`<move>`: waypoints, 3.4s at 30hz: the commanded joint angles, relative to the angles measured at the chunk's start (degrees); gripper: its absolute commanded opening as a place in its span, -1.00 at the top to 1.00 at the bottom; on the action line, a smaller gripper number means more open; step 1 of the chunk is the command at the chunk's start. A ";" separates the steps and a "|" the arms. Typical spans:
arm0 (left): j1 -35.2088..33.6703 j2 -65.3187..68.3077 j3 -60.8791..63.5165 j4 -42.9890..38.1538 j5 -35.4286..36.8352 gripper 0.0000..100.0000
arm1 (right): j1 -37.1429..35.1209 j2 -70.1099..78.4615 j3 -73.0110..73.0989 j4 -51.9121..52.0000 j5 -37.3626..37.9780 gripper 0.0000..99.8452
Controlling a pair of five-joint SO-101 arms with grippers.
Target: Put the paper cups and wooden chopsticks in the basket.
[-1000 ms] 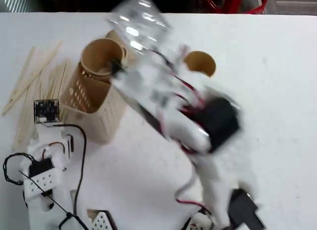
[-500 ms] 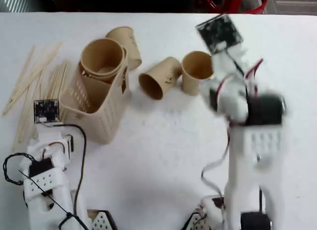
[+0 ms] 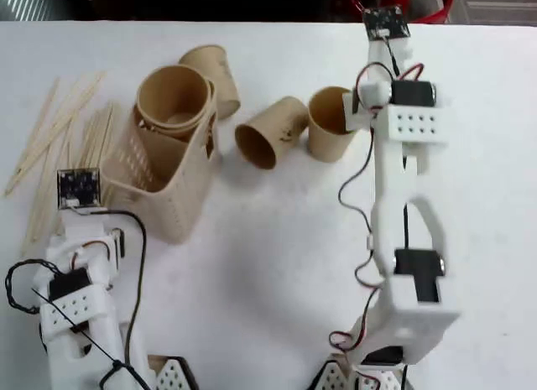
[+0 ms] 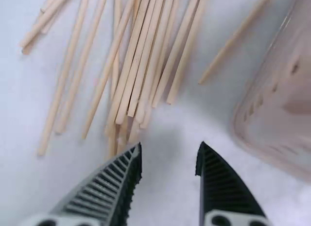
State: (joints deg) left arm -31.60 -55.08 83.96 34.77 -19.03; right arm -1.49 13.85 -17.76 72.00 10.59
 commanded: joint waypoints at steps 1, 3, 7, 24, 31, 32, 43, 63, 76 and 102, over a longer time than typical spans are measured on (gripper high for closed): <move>0.75 -1.19 0.00 -1.14 -0.70 0.61 | 0.04 3.47 -8.62 2.86 -0.44 0.41; 0.75 -1.19 0.00 -1.14 -0.70 0.61 | -0.04 6.37 -11.08 3.38 -0.53 0.42; 0.75 -1.19 0.00 -1.14 -0.70 0.61 | 0.04 12.09 -13.80 3.30 -0.53 0.42; 0.75 -1.19 0.00 -1.14 -0.70 0.61 | 1.10 20.44 -16.26 5.67 1.67 0.97; 0.75 -1.19 0.00 -1.14 -0.70 0.61 | 3.12 6.73 -16.18 15.43 2.81 0.97; 0.75 -1.19 0.00 -1.14 -0.70 0.61 | 3.30 4.09 -16.18 16.84 2.81 0.97; 0.75 -1.19 0.00 -1.14 -0.70 0.61 | -7.96 -26.07 -15.74 24.57 2.81 0.97; 0.75 -1.10 0.00 -1.14 -0.70 0.61 | -34.77 -19.38 -15.74 5.76 2.29 0.96; 0.84 -1.10 0.00 -1.14 -0.70 0.61 | -32.22 -9.10 -15.74 -3.30 2.37 0.96; 3.56 -1.27 1.85 -3.08 -4.92 0.62 | -35.38 -9.54 -16.18 -11.03 2.55 0.40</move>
State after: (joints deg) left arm -29.85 -55.87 85.80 32.48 -22.73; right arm -35.16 5.32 -31.47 62.68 12.79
